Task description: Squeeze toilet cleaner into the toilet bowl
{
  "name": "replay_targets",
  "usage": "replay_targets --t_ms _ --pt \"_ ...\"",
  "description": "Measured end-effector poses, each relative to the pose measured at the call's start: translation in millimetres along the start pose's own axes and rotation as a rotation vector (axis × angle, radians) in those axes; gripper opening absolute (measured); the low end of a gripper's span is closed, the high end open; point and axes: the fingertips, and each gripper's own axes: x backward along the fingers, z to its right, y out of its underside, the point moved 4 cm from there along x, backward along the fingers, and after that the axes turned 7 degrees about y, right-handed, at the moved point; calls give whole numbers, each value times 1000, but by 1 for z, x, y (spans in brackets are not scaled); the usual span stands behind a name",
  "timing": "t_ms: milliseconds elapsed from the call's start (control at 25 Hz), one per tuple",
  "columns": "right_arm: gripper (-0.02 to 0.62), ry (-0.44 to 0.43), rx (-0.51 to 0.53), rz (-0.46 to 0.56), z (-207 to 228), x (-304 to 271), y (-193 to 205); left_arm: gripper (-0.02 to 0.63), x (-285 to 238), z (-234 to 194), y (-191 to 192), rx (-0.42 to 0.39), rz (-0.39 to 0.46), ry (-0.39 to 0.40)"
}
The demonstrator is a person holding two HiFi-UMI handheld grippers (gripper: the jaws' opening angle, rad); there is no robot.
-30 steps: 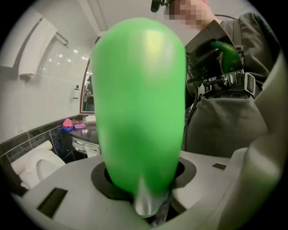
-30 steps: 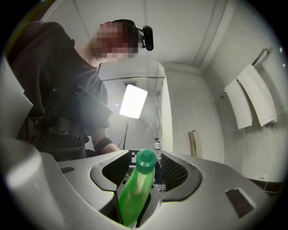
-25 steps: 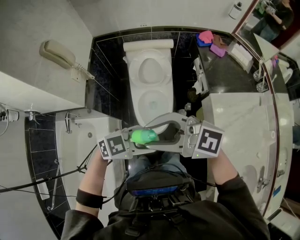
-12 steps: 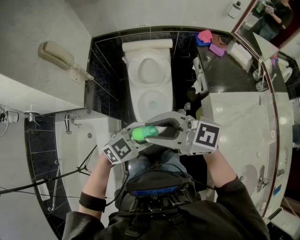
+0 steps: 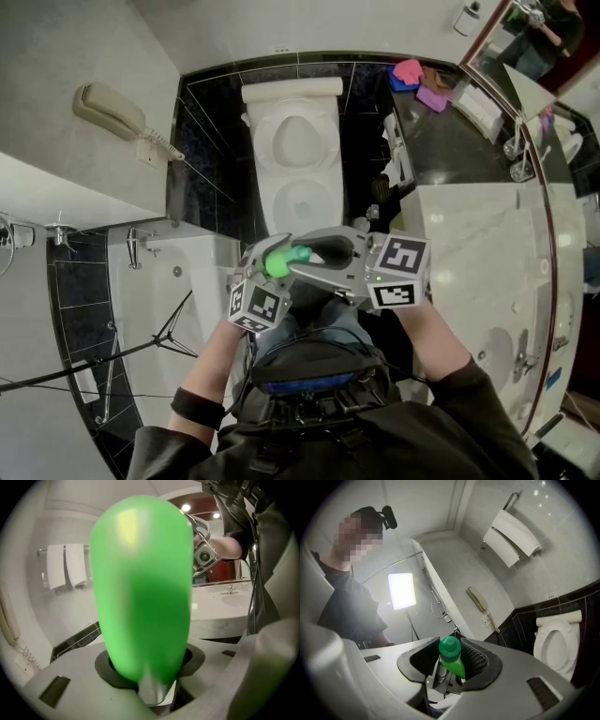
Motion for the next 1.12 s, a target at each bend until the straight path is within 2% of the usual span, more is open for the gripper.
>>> replay_targets --t_ms 280,480,640,760,920,1120 --pt "158 59 -187 -73 8 -2 10 195 3 -16 13 -105 -105 -226" --pt "158 69 -269 -92 11 -5 16 195 9 -23 14 -125 -145 -301" --pt "160 68 -282 -97 11 -7 18 195 7 -19 21 -112 -145 -282" --pt "160 66 -277 -94 11 -7 19 195 10 -19 14 -61 -131 -281" --pt "161 69 -231 -67 9 -8 16 195 8 -13 23 -48 -113 -215" --pt "181 83 -96 3 4 -8 6 195 10 -9 16 103 -41 -105"
